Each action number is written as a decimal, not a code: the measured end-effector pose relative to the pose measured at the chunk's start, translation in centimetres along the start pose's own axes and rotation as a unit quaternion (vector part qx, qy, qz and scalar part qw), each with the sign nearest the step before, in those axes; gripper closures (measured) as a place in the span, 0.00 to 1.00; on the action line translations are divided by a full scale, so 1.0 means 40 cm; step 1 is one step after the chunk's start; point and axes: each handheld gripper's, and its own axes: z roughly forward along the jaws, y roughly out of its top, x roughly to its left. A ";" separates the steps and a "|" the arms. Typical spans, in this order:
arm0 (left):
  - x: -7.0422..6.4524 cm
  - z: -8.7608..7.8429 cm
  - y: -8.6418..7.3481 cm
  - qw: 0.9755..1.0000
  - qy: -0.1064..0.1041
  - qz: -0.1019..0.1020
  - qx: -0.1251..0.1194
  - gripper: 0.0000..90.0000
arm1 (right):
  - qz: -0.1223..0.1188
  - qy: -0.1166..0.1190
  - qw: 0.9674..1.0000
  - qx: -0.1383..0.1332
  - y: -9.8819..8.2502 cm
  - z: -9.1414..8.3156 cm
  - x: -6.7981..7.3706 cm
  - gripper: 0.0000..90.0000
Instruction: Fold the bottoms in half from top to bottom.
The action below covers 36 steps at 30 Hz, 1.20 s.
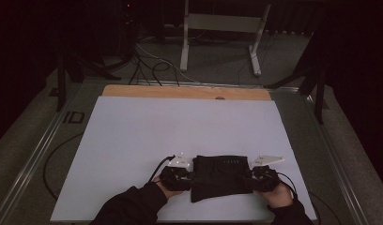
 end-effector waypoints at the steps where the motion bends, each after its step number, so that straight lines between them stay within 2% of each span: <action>1: -0.002 -0.009 0.001 1.000 0.004 0.002 -0.003 0.73 | -0.002 -0.006 1.000 -0.001 0.002 -0.007 0.002 0.67; 4: -0.003 -0.040 0.008 1.000 0.013 0.007 -0.016 0.71 | -0.010 -0.022 1.000 -0.017 0.014 -0.036 0.000 0.68; 7: 0.000 -0.070 0.023 0.999 0.036 0.019 -0.030 0.73 | -0.018 -0.043 0.998 -0.042 0.035 -0.064 -0.001 0.74; 12: 0.023 -0.096 0.057 0.996 0.079 0.025 -0.042 0.86 | -0.029 -0.063 0.996 -0.050 0.071 -0.073 -0.018 0.86; 15: 0.043 -0.088 0.072 0.995 0.090 0.019 -0.036 0.93 | -0.030 -0.071 0.996 -0.051 0.087 -0.060 -0.033 0.92; 18: 0.059 -0.067 0.079 0.995 0.090 0.014 -0.028 0.97 | -0.036 -0.072 0.996 -0.047 0.099 -0.042 -0.047 0.99; 20: 0.068 -0.049 0.079 0.996 0.090 0.009 -0.024 0.99 | -0.041 -0.074 0.995 -0.044 0.103 -0.030 -0.055 1.00; 24: 0.092 -0.011 0.070 0.996 0.087 -0.012 -0.012 1.00 | -0.033 -0.067 0.996 -0.038 0.101 -0.001 -0.072 1.00; 25: 0.092 -0.011 0.070 0.996 0.087 -0.012 -0.012 1.00 | -0.033 -0.067 0.996 -0.038 0.101 -0.001 -0.072 1.00; 28: 0.104 0.017 0.062 0.997 0.070 -0.027 -0.003 1.00 | -0.017 -0.053 0.998 -0.032 0.087 0.026 -0.087 1.00; 36: 0.106 0.051 0.058 0.998 0.049 -0.022 0.012 1.00 | -0.007 -0.047 0.999 -0.012 0.069 0.063 -0.104 1.00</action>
